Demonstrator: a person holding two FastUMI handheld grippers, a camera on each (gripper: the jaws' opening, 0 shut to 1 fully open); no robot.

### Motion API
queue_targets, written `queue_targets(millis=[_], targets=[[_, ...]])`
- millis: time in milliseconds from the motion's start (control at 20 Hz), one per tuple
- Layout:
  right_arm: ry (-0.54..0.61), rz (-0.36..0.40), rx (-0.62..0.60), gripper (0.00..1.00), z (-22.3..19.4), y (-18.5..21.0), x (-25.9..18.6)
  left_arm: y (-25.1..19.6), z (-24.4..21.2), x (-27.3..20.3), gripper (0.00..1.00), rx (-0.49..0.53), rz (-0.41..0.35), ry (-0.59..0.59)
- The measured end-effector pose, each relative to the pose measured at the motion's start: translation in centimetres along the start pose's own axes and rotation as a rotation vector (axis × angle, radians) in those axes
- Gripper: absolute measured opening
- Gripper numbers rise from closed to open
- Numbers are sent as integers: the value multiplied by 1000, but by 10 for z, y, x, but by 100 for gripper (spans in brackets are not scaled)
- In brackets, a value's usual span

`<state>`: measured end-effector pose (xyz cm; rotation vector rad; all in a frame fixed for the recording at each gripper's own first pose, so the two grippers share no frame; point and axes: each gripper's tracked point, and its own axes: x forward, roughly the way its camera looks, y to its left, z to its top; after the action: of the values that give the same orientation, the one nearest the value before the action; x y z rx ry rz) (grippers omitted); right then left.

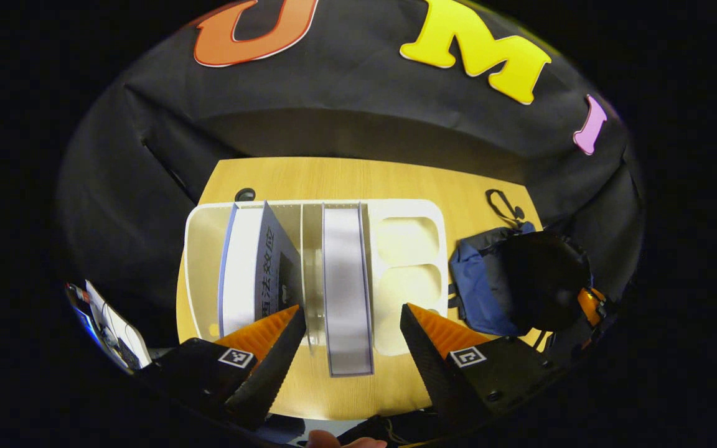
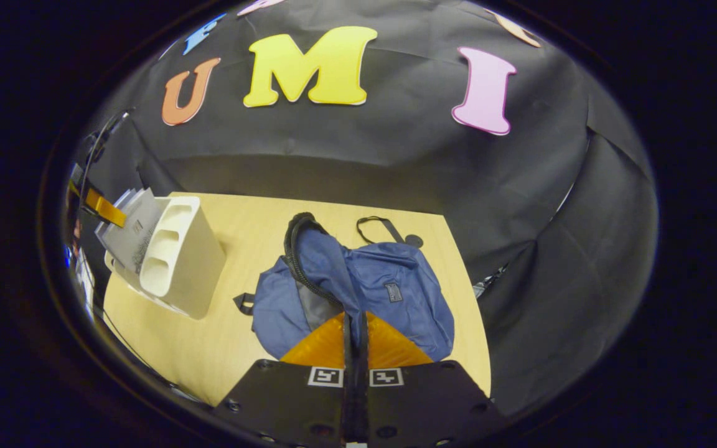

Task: Open the schoolbag, grab two books from the bookshelf and put them into the schoolbag.

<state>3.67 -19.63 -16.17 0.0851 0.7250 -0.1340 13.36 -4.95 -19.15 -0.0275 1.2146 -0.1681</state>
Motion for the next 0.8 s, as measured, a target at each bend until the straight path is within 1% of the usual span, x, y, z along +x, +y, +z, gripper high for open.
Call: queue_targets(millis=[50,200,350,450,500,550,600,700,750,800], targets=[[-1,2,4,1,0,-1,0,2,-1,6,98,-8,10,33],[-2,8,2,1,-3,-2,-1,4,0,15,98,-16,33,113],[1,19,7,1,-5,-3,0,4,3,19,95,7,47,159],[0,23,14,1,-5,-4,1,7,2,20,88,20,63,180],[0,25,16,1,-6,-4,1,7,2,21,81,22,69,189],[1,29,17,1,-5,-4,1,8,1,24,78,22,73,197],[2,33,17,1,-5,-3,2,9,1,25,72,18,79,204],[2,35,17,1,-6,-4,2,10,-1,24,65,8,83,220],[1,35,15,1,-6,-4,2,11,-2,25,68,7,89,225],[2,36,16,1,-6,-4,3,13,-2,25,64,4,105,227]])
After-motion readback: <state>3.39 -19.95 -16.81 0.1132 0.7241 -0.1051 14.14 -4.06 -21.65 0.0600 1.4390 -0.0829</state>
